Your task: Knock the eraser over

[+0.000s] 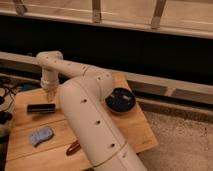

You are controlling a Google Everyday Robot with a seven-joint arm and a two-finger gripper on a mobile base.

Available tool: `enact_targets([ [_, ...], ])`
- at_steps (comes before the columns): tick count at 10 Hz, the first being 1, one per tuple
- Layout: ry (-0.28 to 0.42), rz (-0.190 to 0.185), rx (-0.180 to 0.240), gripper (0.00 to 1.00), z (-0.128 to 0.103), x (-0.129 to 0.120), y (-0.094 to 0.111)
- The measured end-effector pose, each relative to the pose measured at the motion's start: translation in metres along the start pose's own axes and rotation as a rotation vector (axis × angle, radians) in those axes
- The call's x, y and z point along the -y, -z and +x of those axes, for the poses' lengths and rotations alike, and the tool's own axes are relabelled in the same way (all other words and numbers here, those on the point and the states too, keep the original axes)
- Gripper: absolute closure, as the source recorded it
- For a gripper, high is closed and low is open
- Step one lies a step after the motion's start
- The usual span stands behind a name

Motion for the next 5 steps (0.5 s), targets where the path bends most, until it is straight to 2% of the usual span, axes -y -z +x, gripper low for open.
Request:
enact_targets([
  [2, -0.039, 0.036, 0.051, 1.00, 0.010, 0.015, 0.015],
  [3, -0.048, 0.043, 0.061, 1.00, 0.015, 0.023, 0.021],
  [5, -0.032, 0.031, 0.050, 1.00, 0.020, 0.038, 0.026],
])
